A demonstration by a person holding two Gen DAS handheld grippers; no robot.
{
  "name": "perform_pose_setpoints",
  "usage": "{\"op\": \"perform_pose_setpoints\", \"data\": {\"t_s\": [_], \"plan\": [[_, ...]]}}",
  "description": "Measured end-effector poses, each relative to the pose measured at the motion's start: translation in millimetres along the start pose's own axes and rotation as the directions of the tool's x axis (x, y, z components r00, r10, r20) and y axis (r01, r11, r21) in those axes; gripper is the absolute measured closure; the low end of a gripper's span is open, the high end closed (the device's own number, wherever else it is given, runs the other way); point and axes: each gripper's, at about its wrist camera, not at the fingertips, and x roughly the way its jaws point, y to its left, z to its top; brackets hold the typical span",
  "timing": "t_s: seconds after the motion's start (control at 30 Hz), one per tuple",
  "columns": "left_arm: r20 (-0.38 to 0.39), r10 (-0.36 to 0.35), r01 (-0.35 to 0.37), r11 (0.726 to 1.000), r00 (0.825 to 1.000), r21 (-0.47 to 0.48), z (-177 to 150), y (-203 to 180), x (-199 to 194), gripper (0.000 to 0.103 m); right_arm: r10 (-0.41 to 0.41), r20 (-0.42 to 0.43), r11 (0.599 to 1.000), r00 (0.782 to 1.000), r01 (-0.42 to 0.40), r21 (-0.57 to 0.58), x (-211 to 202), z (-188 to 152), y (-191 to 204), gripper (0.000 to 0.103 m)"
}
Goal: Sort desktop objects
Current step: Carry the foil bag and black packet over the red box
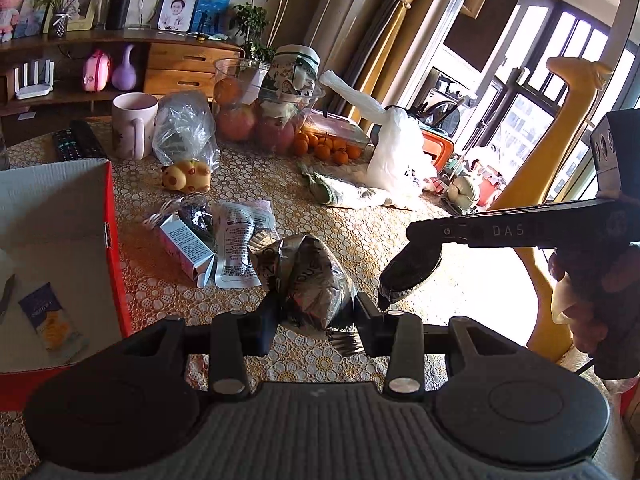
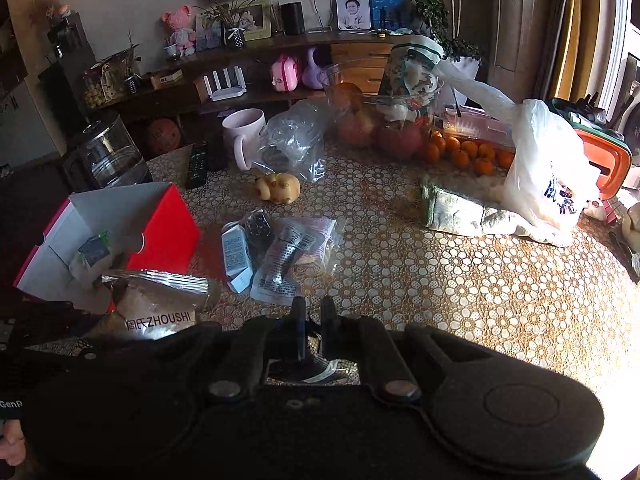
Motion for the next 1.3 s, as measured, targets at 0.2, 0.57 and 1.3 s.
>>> {"op": "perform_pose_setpoints", "data": {"t_s": [0.2, 0.57, 1.3], "plan": [[0.042, 0.029, -0.029, 1.000, 0.999, -0.011, 5.1, 17.3, -30.3, 0.064, 0.035, 0.032, 0.997, 0.999, -0.033, -0.074, -11.3, 18.4, 35.7, 0.096], [0.098, 0.134, -0.128, 0.989, 0.986, -0.070, 10.9, 71.1, -85.9, 0.064, 0.136, 0.058, 0.979, 0.989, -0.125, -0.162, -3.5, 46.3, 112.3, 0.096], [0.004, 0.253, -0.250, 0.957, 0.967, -0.148, 5.5, 184.0, -106.0, 0.064, 0.169, 0.005, 0.955, 0.986, -0.163, -0.248, 67.4, 65.9, 212.1, 0.096]]}}
